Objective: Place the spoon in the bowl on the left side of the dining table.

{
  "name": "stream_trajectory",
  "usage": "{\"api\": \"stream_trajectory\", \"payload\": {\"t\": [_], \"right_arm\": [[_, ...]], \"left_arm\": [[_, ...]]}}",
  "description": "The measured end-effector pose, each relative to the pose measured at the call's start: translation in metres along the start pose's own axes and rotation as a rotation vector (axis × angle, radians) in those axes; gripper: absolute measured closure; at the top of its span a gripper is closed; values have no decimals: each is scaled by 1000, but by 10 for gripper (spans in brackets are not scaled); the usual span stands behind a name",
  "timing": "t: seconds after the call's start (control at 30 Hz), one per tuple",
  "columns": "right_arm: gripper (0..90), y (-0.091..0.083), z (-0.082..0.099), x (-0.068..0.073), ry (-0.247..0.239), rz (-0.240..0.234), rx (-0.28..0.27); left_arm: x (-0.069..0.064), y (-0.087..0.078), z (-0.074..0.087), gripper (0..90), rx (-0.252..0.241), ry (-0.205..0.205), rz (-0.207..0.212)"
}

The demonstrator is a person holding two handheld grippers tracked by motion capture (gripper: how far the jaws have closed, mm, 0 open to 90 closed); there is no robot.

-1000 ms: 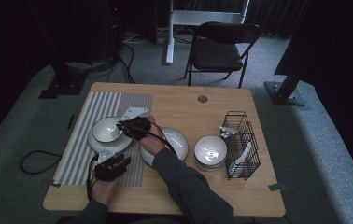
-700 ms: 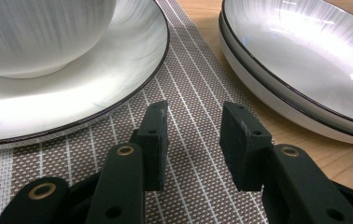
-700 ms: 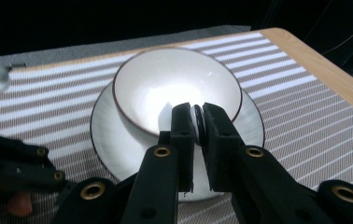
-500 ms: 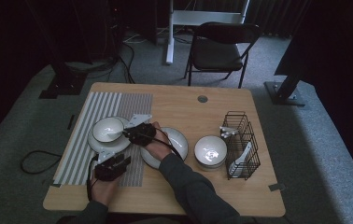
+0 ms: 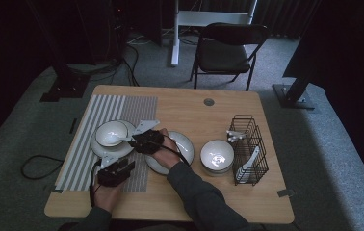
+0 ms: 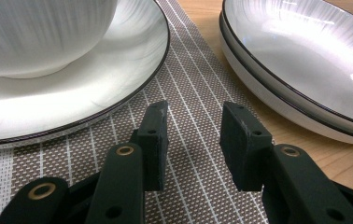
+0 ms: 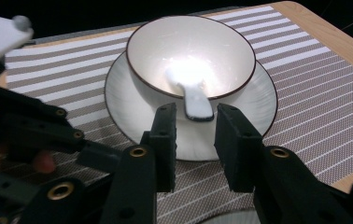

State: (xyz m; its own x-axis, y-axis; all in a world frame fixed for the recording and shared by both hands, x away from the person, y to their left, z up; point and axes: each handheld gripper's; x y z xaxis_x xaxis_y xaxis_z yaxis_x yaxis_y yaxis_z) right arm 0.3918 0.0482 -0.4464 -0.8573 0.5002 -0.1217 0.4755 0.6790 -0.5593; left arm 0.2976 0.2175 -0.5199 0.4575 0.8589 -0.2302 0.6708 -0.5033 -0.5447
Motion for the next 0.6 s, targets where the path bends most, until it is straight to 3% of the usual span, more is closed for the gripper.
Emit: {"api": "stream_trajectory", "payload": {"t": [0.2,0.6], "right_arm": [[653,-14,1,2,2,5,-14],[618,-46,8,-1,51,29,-65]], "left_arm": [[0,0,0,629,-3,-1,-1],[0,1,0,629,-5,-3,-3]]}}
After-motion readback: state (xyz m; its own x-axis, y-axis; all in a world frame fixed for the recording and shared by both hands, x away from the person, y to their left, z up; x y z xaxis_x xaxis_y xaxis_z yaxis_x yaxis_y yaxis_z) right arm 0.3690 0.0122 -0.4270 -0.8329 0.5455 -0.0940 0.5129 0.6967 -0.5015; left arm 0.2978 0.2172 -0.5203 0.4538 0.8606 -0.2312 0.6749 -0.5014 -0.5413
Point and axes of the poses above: each handheld gripper's, and its own axes: y roughly forward along the jaws, z roughly out of its underside, x roughly to its left, and after that the axes turned 6 degrees about z, right-handed
